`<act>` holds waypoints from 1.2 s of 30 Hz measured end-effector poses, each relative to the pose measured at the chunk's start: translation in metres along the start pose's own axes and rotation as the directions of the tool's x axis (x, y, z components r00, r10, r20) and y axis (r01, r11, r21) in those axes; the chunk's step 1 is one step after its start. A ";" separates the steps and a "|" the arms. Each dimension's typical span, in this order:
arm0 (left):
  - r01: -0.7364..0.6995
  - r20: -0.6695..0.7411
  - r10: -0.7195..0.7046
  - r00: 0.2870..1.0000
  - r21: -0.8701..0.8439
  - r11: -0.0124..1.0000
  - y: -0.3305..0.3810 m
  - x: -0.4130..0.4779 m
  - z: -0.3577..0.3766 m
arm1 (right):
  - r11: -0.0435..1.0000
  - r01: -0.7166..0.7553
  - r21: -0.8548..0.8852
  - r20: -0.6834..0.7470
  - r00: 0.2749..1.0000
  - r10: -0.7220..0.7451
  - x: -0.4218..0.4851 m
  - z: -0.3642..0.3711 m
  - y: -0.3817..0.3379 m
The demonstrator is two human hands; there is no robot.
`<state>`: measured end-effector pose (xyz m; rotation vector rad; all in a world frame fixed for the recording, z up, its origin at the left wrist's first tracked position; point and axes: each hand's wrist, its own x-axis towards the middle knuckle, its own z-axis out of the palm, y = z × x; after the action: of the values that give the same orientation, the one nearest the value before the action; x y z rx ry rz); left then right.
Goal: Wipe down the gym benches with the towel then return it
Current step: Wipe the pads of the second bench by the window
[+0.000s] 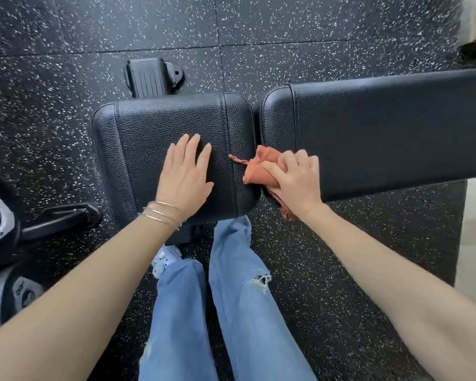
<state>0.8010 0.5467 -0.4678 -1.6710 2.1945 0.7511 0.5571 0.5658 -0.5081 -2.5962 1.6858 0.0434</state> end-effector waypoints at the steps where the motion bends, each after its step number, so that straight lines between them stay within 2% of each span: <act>1: 0.001 -0.001 -0.001 1.000 0.001 1.000 0.002 0.002 0.001 | 0.998 0.065 -0.023 -0.006 0.998 -0.065 0.010 -0.001 0.008; 3: 0.015 -0.012 -0.015 1.000 0.003 1.000 0.007 0.005 0.003 | 0.994 0.084 -0.074 -0.023 0.996 -0.086 0.034 -0.002 0.021; 5: 0.041 -0.014 -0.040 0.999 0.009 0.999 0.011 0.006 0.005 | 0.994 -0.076 -0.073 -0.048 0.996 0.073 0.063 -0.002 0.020; 7: 0.052 -0.006 -0.052 0.999 0.027 0.998 0.013 0.005 0.006 | 0.966 -0.259 -0.019 -0.028 0.966 0.259 0.080 -0.005 0.009; 9: 0.048 -0.009 -0.047 0.999 0.036 0.998 0.013 0.005 0.005 | 0.944 -0.330 0.022 0.020 0.944 0.329 0.071 -0.005 -0.005; 14: 0.013 0.018 -0.014 1.000 0.078 0.997 0.010 -0.004 -0.003 | 0.972 -0.231 0.028 0.160 0.961 0.224 0.018 -0.011 -0.018; 18: 0.035 -0.007 -0.035 0.999 0.087 0.996 0.008 -0.035 -0.008 | 0.987 -0.157 0.021 0.317 0.938 0.142 0.002 -0.036 -0.024; 20: 0.048 -0.021 -0.046 0.999 0.080 0.996 0.010 -0.056 -0.012 | 0.989 -0.146 0.038 0.348 0.929 0.124 -0.006 -0.055 -0.028; 27: 0.088 -0.084 -0.084 0.993 0.047 0.995 0.026 -0.138 -0.060 | 0.989 -0.108 0.097 0.308 0.948 0.074 -0.027 -0.151 -0.058; 36: 0.202 -0.333 -0.192 0.923 -0.006 0.979 0.052 -0.264 -0.156 | 0.994 0.106 0.014 0.178 0.978 -0.107 -0.031 -0.314 -0.096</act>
<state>0.8413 0.6825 -0.1906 -2.0942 2.1826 0.4054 0.6320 0.6160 -0.1907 -2.5863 1.4843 0.2601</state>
